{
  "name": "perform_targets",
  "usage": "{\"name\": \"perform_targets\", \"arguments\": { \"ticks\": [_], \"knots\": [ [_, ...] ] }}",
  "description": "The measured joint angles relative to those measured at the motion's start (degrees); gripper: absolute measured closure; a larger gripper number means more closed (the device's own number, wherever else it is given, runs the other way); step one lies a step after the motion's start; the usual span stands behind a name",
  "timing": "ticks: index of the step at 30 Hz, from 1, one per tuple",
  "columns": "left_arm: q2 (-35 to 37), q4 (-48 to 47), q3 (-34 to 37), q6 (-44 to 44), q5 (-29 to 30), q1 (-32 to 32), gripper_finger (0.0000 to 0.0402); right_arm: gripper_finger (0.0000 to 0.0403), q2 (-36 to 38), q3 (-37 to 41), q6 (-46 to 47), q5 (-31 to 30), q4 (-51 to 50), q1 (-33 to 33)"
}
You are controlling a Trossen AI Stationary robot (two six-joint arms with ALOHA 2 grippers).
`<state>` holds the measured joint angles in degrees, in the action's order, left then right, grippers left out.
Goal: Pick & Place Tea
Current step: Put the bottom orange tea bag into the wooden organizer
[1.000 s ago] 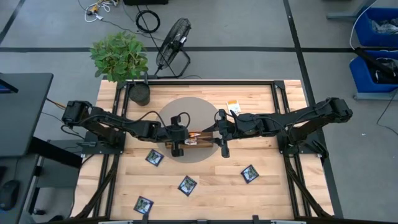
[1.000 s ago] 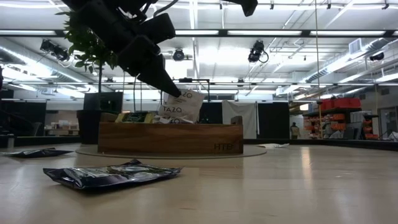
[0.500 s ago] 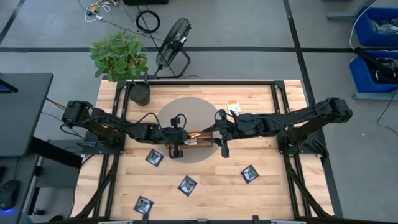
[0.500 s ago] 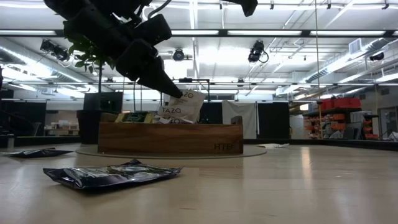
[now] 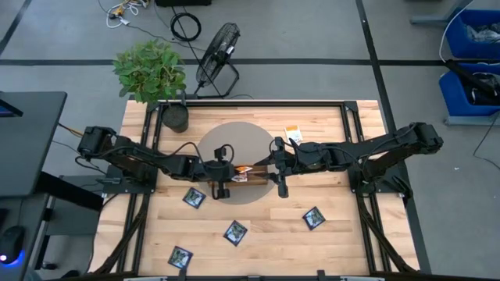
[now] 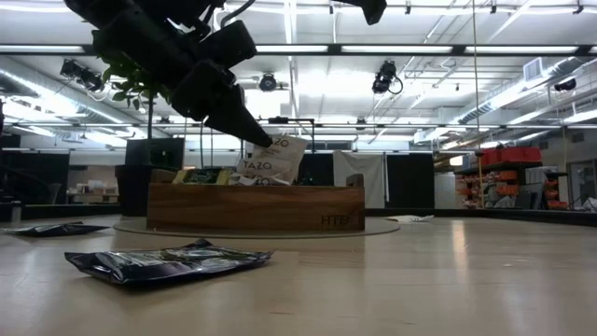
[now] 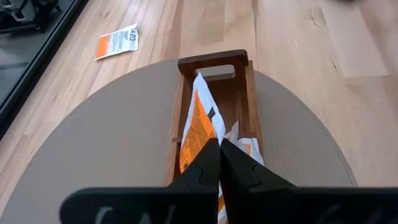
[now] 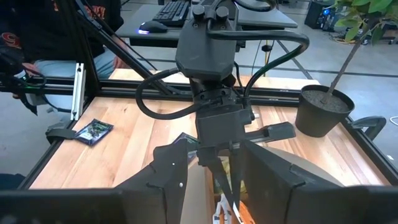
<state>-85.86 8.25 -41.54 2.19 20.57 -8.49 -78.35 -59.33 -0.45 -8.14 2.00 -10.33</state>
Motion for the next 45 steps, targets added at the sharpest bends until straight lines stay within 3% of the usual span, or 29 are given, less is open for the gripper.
{"name": "perform_targets", "arguments": {
  "ticks": [14, 34, 45],
  "knots": [
    [0.0, -4.3, 0.1, 0.0, 6.8, -2.7, 0.0399, 0.025, 0.0, 0.0, 0.0, 0.0, 0.0, 0.0],
    [0.0, -4.3, 0.1, 0.4, 7.3, -3.0, 0.0399, 0.025, 0.0, 0.0, 0.0, 0.0, 0.0, 0.0],
    [0.0, -4.4, 0.1, -0.3, 8.2, -2.8, 0.0329, 0.025, 0.0, 0.0, -0.1, 0.0, 0.0, 0.0]
  ]
}}
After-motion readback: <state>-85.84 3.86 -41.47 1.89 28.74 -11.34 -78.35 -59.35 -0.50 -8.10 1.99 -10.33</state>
